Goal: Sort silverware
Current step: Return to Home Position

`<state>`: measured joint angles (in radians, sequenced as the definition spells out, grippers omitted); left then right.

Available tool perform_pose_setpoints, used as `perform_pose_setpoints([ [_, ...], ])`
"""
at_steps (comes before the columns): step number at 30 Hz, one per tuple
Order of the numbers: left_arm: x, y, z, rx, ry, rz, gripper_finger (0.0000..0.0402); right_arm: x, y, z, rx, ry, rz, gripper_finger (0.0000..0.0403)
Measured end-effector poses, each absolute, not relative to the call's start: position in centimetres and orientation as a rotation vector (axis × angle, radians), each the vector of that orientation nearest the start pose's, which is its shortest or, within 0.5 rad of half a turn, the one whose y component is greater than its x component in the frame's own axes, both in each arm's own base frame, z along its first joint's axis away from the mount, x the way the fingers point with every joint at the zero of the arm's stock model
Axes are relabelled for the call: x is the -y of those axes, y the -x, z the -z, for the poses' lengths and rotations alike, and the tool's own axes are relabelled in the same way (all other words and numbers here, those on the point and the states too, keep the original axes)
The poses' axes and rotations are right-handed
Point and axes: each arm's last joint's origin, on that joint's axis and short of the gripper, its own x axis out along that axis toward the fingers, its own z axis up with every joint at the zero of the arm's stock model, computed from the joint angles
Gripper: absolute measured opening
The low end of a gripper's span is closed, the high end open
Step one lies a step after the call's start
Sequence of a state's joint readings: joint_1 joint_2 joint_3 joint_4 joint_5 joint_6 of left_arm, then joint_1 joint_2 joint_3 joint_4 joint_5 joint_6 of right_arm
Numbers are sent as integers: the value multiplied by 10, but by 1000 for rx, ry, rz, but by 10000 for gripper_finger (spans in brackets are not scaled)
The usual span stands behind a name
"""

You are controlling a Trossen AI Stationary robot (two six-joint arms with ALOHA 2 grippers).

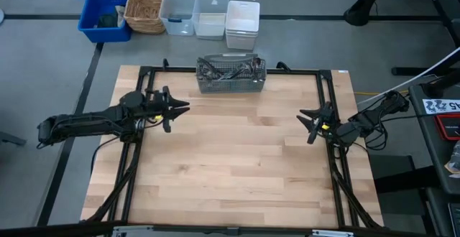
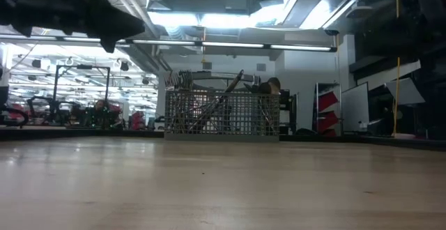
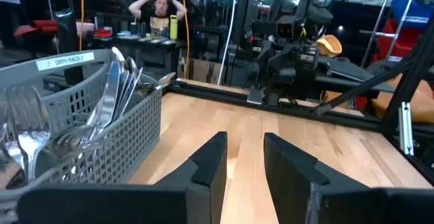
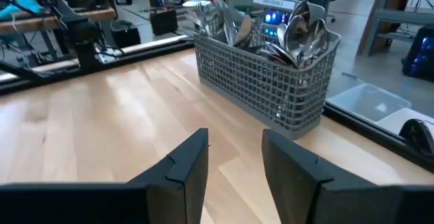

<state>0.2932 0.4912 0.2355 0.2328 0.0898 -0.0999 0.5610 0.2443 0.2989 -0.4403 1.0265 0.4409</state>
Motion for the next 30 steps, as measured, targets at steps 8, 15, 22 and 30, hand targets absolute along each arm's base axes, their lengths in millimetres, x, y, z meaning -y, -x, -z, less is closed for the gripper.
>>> perform_pose_setpoints([
  [8, -32, -115, -210, 54, 96, -201, 86, -22, -81, -205, -210, -119, 492, 140],
  [15, -30, -106, -192, 84, 109, -232, 86, -26, -82, -203, -269, -150, 345, 140],
  [22, -29, -102, -177, 101, 141, -242, 86, -32, -83, -201, -354, -212, 139, 140],
  [30, -29, -99, -175, 103, 143, -246, 86, -35, -89, -203, -226, -250, 169, 140],
])
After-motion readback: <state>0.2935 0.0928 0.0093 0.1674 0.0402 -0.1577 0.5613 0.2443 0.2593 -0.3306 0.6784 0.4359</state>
